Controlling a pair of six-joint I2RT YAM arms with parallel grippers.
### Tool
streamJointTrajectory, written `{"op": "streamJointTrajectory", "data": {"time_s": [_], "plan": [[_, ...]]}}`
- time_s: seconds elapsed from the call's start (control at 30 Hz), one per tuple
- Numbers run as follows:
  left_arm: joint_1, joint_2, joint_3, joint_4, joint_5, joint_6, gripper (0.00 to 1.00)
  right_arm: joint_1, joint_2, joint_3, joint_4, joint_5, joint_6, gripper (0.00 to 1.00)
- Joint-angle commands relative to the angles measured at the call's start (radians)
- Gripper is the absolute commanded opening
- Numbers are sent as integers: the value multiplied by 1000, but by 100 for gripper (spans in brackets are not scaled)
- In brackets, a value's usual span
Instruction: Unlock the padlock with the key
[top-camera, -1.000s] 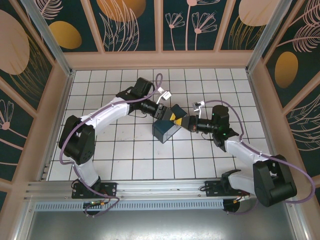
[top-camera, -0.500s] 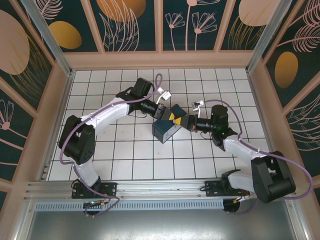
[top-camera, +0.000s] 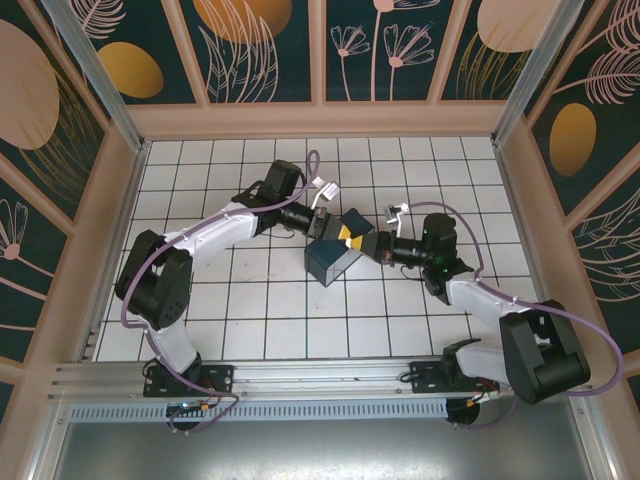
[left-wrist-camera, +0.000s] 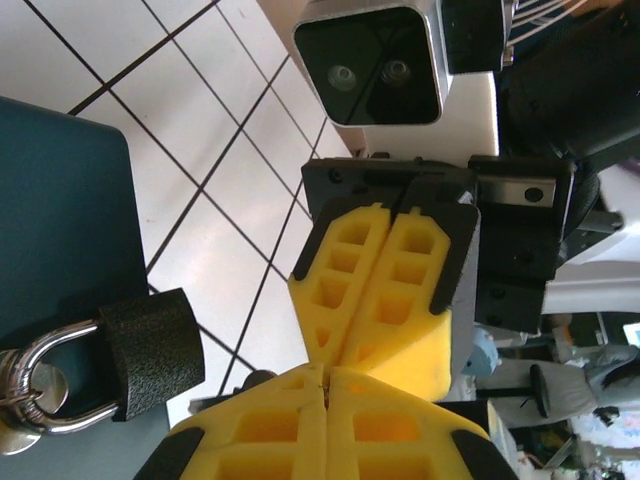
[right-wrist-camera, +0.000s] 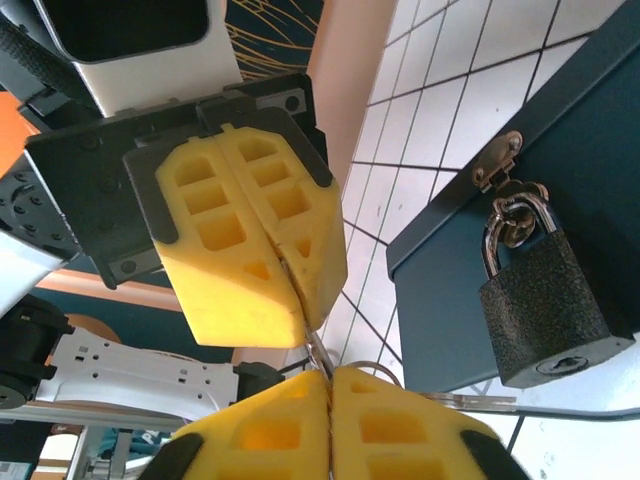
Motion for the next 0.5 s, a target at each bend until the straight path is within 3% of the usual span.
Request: {"op": "streamJointTrajectory", "data": {"time_s": [0.0, 0.13, 0.27, 0.47], "plan": [[-6, -35, -33, 147, 22, -102, 0, -13, -1, -25, 178, 9, 66, 23], [-3, -42, -39, 190, 21, -141, 0, -39, -33, -50, 188, 47, 73, 32], [2, -51, -52, 244, 12, -203, 0, -32, -25, -42, 240, 60, 103, 32], [13, -94, -133, 466, -22, -390, 0, -22, -7, -95, 459, 115, 236, 31]]}}
